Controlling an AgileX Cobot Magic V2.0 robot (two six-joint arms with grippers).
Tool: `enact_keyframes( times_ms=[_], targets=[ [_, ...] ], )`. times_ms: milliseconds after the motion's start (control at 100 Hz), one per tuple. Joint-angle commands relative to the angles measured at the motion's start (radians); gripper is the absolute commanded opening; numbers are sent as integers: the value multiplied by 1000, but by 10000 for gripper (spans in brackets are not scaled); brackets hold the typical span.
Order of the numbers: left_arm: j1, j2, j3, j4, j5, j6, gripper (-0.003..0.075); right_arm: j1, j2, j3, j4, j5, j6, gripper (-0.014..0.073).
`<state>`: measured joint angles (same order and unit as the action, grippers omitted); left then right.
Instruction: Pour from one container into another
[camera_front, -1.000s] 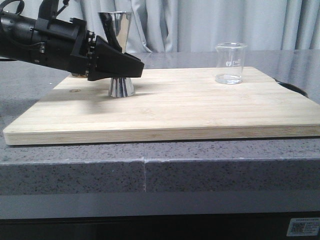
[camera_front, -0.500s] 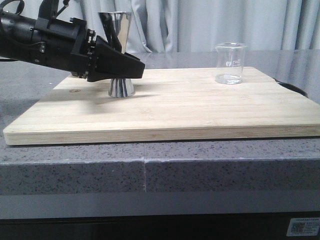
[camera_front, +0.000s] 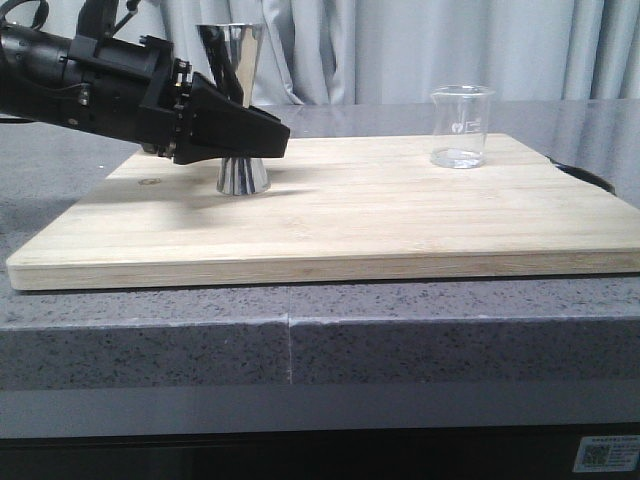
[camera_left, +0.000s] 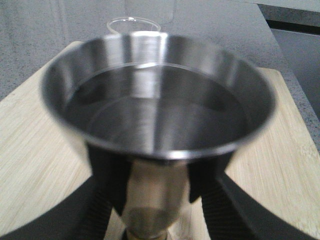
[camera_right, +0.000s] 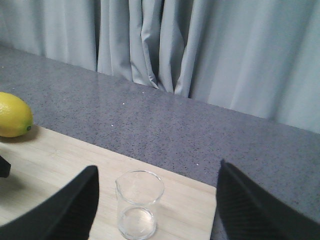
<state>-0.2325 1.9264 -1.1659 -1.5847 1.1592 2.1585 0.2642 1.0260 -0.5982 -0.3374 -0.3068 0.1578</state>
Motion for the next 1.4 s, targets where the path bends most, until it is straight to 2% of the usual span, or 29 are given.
enact_keyframes(
  times_ms=[0,670,1390],
  targets=[
    [3,-48,-22,-53,74,-11,373,-3,-23,-28,0,-81,1,448],
    [3,-53,-22,-30,75,-35,372,-3,-23,-28,0,-81,1,448],
    [55,-101,-22,42,101,-107,372,-3,-23,-28,0,-88,1,448]
  ],
)
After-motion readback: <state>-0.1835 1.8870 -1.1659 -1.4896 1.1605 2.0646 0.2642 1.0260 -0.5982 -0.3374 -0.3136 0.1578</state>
